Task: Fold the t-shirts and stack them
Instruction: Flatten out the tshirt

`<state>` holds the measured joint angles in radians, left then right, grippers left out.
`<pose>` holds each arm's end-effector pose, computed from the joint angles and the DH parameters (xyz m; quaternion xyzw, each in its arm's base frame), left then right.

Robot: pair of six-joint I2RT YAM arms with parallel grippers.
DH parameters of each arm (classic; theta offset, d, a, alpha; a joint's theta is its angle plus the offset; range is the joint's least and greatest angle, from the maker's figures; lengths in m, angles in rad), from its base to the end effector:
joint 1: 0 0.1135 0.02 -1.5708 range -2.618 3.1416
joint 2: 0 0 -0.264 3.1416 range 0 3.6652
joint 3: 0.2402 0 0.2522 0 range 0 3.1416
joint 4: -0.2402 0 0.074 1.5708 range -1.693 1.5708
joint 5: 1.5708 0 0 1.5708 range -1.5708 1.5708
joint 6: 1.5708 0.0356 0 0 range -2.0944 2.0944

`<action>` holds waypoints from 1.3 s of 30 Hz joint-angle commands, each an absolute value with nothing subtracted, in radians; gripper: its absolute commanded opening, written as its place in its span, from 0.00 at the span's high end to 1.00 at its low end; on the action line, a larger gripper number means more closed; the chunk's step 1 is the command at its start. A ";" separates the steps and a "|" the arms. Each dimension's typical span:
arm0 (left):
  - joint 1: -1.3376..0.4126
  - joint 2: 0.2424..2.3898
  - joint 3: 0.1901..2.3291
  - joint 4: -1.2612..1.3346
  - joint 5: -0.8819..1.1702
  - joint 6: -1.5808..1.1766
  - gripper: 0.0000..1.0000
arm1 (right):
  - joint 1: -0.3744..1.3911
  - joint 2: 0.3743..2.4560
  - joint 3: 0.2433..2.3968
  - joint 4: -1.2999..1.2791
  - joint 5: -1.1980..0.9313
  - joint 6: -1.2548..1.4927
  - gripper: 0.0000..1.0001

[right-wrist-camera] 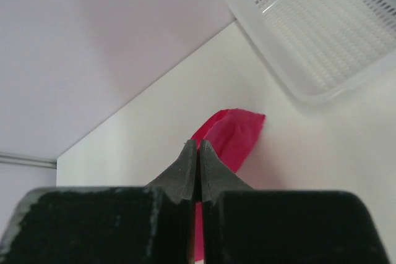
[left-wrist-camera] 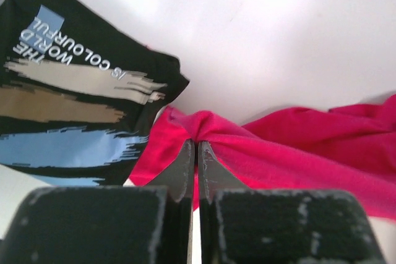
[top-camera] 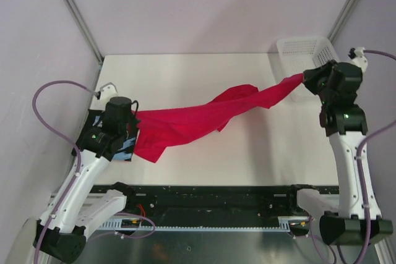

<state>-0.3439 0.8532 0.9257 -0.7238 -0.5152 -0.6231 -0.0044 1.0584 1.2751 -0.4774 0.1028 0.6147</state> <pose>0.1658 -0.0408 0.3263 -0.2325 0.8424 0.0027 0.4860 0.2226 -0.0046 0.4267 0.2711 0.7448 0.1439 0.5925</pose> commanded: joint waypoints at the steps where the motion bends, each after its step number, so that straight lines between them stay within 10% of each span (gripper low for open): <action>1: -0.334 0.827 1.029 -0.680 -0.504 -0.561 1.00 | -0.065 0.995 1.302 -0.608 0.028 0.560 1.00; 24: -0.333 0.726 1.275 -0.671 -0.350 -0.507 1.00 | -0.118 0.928 1.751 -0.638 -0.024 0.615 1.00; 39: -0.240 1.414 1.586 -0.290 -0.174 -0.471 1.00 | -0.066 1.322 1.601 -0.057 -0.136 0.744 1.00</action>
